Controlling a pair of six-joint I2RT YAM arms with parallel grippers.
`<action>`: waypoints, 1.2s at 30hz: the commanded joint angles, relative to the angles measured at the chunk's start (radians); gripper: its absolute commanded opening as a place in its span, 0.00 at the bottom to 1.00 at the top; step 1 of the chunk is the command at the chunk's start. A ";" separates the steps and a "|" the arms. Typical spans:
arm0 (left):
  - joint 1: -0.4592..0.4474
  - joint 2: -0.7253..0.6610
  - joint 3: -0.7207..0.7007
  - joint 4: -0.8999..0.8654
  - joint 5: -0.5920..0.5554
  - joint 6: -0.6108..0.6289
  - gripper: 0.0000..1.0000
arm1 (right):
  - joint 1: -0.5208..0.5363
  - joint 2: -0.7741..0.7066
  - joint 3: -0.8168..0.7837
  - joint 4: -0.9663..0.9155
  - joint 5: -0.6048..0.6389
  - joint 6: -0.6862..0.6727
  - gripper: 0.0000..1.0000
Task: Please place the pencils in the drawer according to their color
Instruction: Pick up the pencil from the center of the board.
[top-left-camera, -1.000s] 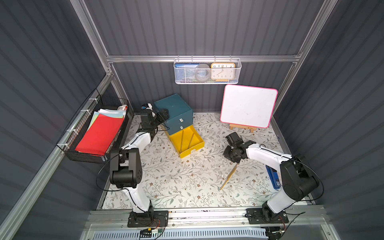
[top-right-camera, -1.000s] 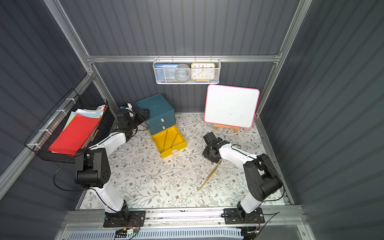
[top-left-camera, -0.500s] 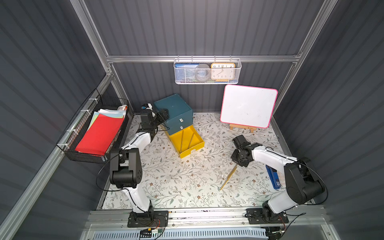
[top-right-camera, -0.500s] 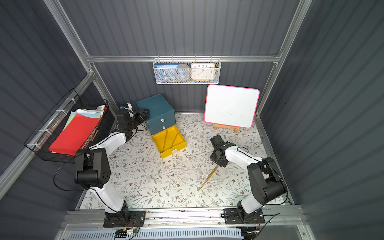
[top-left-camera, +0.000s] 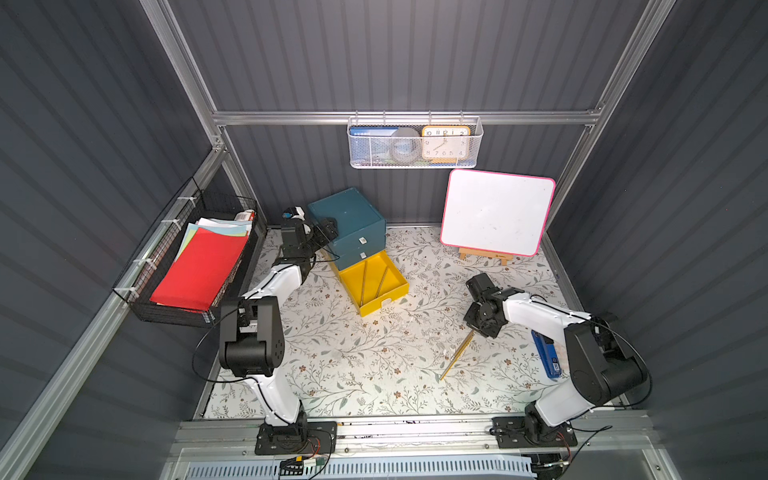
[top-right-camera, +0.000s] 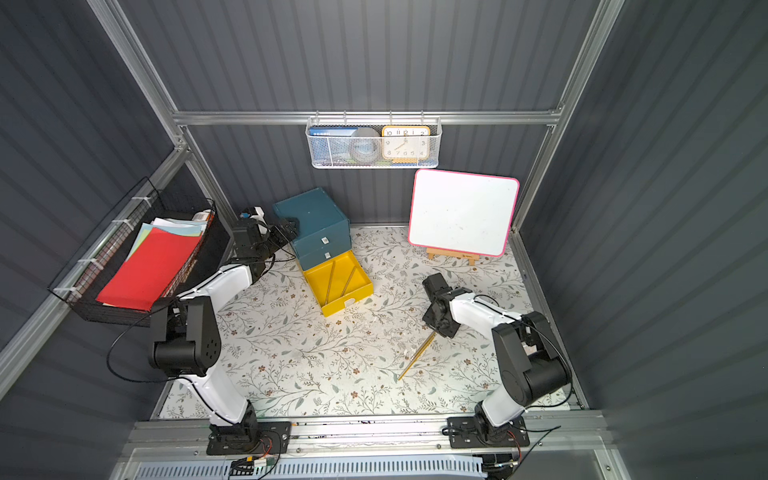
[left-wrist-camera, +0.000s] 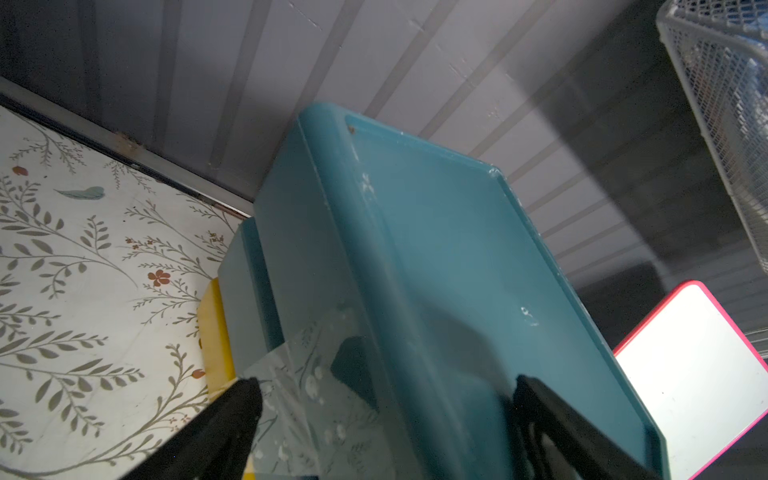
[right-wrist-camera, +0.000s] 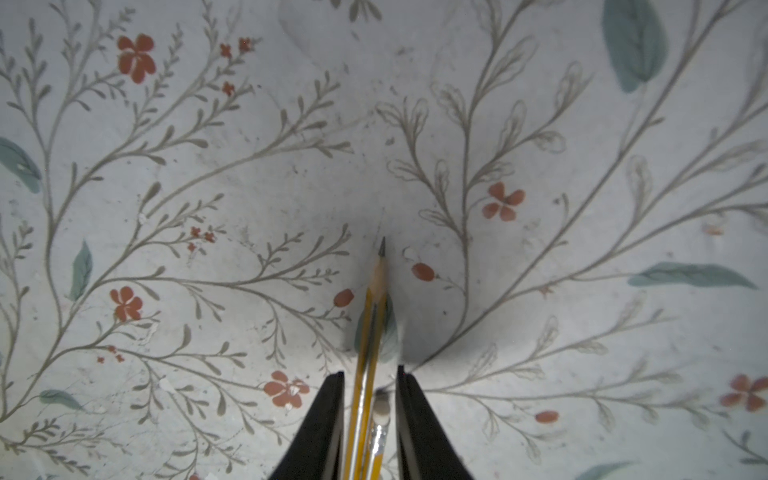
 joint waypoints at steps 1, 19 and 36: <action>-0.021 0.018 -0.021 -0.070 0.021 0.031 1.00 | -0.007 0.026 -0.011 0.005 0.001 0.009 0.27; -0.020 0.018 -0.023 -0.073 0.017 0.032 1.00 | -0.019 0.079 -0.026 0.056 -0.048 0.029 0.00; -0.021 0.013 -0.013 -0.086 0.012 0.035 1.00 | -0.022 0.067 0.069 0.167 -0.194 0.026 0.00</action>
